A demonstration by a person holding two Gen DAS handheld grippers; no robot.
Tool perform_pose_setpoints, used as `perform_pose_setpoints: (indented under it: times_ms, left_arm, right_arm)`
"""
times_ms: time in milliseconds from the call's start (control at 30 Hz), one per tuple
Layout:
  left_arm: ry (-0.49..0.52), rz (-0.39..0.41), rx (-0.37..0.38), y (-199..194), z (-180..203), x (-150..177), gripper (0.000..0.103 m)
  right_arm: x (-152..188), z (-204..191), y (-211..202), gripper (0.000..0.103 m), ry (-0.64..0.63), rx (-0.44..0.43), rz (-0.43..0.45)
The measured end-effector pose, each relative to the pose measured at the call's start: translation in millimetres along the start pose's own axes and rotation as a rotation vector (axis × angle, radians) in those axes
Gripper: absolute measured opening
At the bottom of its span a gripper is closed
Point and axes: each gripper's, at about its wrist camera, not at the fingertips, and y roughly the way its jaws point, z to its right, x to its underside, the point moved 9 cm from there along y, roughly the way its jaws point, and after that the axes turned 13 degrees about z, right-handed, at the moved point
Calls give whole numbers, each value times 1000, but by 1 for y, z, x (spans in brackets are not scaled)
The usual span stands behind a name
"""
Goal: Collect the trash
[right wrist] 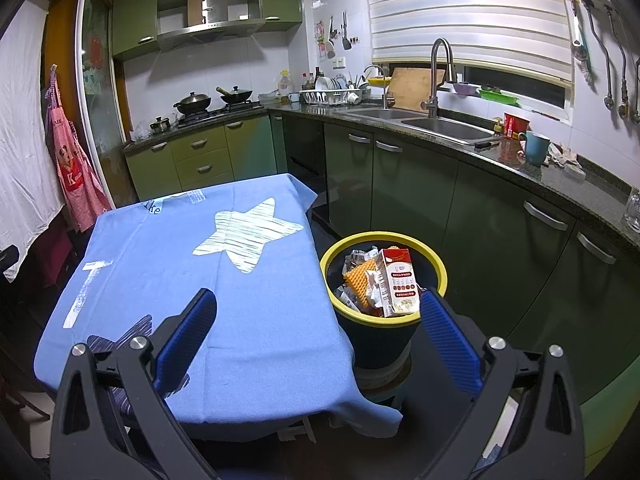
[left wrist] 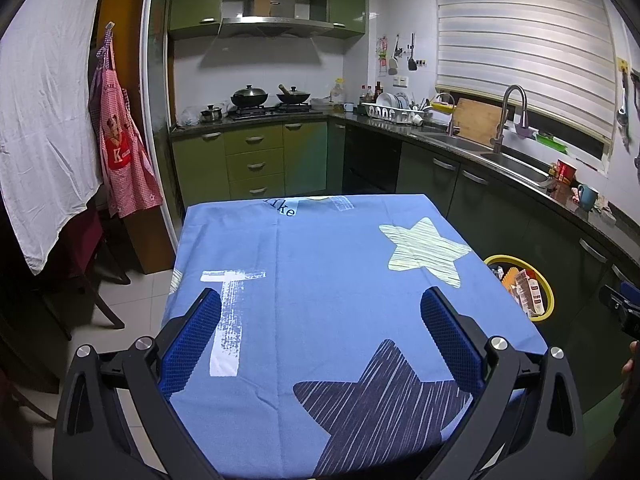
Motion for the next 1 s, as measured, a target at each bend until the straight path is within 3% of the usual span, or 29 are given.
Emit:
perform_pose_setpoints:
  times_ms: [1000]
  left_arm:
    - [-8, -2, 49, 6, 4, 2, 98]
  right_arm:
    - [4, -3, 4, 97, -6, -6, -9]
